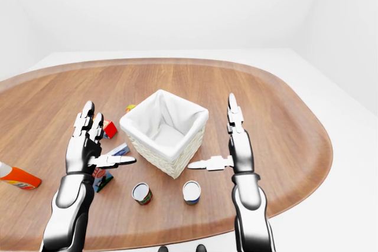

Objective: Pick up the alphabet soup, and put it in the basket.

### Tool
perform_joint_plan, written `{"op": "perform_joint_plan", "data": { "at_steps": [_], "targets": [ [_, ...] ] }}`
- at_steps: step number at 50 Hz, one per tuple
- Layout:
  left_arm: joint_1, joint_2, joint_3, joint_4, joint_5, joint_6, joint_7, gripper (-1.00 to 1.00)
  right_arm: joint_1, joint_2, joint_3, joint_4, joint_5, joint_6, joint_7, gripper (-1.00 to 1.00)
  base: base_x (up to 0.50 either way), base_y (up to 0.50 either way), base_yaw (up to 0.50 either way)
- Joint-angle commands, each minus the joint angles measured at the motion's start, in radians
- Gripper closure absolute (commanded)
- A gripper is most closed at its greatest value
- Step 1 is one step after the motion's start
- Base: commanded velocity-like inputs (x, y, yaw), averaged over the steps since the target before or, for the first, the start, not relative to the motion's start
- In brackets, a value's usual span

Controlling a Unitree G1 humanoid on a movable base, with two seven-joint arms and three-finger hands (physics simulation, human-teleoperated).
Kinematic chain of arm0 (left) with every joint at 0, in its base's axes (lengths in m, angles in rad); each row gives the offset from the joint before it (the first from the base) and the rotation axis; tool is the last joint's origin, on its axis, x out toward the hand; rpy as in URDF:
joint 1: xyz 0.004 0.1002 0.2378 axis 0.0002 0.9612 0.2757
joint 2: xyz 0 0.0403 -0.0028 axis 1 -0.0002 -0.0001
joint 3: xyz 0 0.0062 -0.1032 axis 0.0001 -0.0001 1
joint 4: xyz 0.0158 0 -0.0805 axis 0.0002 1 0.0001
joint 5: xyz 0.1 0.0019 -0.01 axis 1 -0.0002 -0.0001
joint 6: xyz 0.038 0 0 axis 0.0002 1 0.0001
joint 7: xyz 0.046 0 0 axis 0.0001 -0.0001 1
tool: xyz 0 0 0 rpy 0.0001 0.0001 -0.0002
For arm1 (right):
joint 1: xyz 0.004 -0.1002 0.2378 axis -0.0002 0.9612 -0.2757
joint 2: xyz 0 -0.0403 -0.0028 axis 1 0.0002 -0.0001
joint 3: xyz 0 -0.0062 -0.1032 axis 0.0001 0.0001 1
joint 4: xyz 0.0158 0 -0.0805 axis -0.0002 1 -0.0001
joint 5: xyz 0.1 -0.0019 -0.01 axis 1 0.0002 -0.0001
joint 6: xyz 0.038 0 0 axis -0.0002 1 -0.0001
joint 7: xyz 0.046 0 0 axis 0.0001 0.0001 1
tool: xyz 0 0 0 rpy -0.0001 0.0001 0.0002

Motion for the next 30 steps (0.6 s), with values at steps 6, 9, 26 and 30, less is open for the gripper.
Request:
{"op": "perform_joint_plan", "data": {
  "at_steps": [6,9,26,30],
  "targets": [
    [-0.001,0.001,0.000,-0.001,0.000,0.002,0.001,-1.00,-0.005,-0.006,-0.005,0.050,-0.024,0.000,-0.005,-1.00,0.00,0.00,0.00],
    [-0.001,0.001,0.000,0.000,0.000,0.001,0.001,-1.00,-0.002,-0.007,-0.001,0.060,-0.035,0.000,0.001,-1.00,0.00,0.00,0.00],
    [0.003,0.000,0.001,-0.013,-0.001,0.010,-0.001,-1.00,0.039,-0.001,0.020,0.129,-0.034,0.000,0.004,-1.00,0.00,0.00,0.00],
    [0.004,0.000,0.003,-0.015,-0.002,0.010,-0.002,-1.00,0.053,-0.002,0.025,0.135,-0.037,0.000,0.006,-1.00,0.00,0.00,0.00]
  ]
}}
